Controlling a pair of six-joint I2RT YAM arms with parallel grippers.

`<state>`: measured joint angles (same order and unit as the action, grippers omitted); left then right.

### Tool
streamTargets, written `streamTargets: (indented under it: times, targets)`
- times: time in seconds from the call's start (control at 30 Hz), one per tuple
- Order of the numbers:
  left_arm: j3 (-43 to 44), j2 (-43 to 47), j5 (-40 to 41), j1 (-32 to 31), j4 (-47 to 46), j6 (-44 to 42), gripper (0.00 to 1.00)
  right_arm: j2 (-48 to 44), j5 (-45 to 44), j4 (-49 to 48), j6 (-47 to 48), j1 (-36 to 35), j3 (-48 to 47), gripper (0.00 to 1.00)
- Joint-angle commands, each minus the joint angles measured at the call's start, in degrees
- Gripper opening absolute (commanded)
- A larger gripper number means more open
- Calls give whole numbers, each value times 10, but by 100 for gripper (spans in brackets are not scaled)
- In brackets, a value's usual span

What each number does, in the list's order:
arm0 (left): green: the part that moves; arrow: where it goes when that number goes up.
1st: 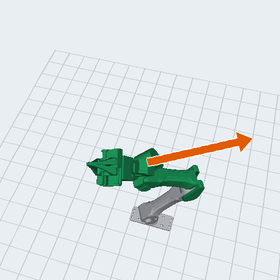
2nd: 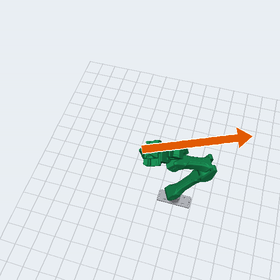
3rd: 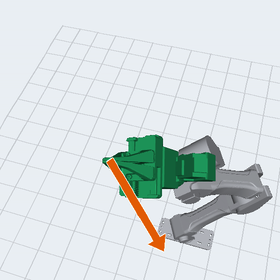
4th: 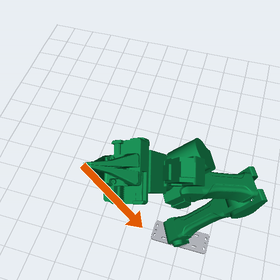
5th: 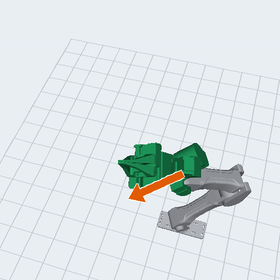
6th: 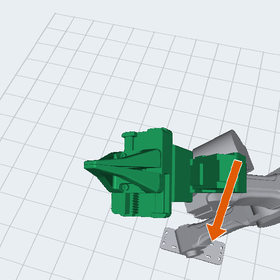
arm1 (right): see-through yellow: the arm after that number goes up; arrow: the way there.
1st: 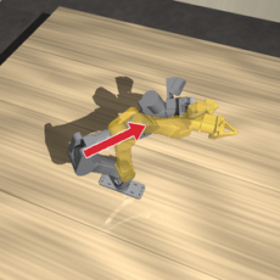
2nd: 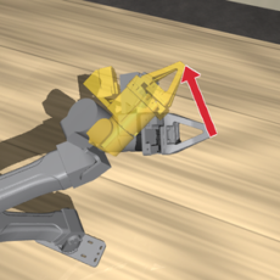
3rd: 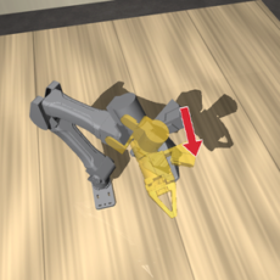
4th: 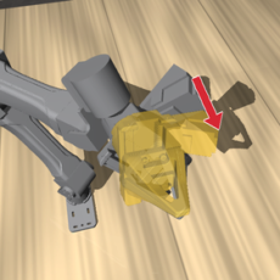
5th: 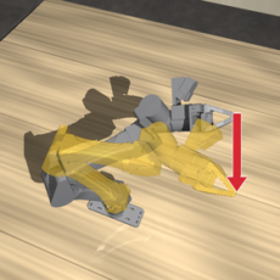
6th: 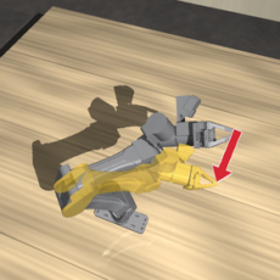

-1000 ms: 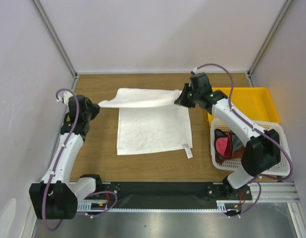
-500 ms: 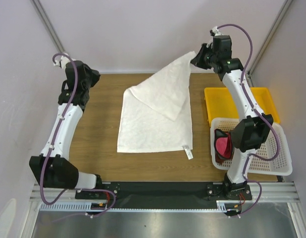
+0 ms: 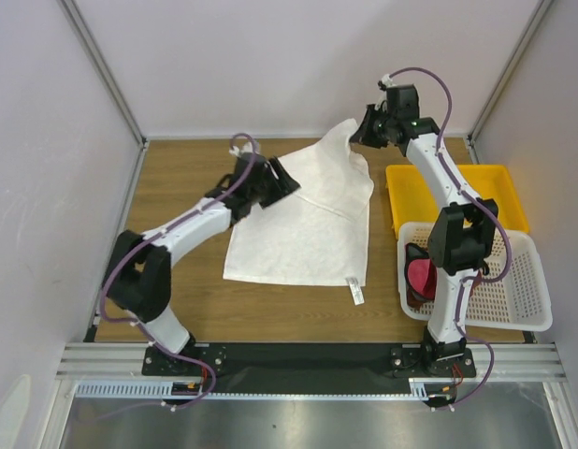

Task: Fold and stack the towels
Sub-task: Fold the towel

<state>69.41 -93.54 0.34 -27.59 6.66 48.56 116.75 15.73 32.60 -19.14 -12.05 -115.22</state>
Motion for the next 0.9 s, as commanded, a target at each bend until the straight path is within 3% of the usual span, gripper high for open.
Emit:
streamTargets:
  times: [0.0, 0.4, 0.87]
  targets:
    - [-25, -26, -13, -45, -114, 90, 69, -21, -20, -30, 22, 0, 10, 0]
    - [6, -181, 104, -168, -223, 240, 70, -51, -36, -75, 18, 42, 96, 0]
    - [78, -313, 163, -197, -338, 299, 66, -77, -36, -97, 16, 53, 146, 0]
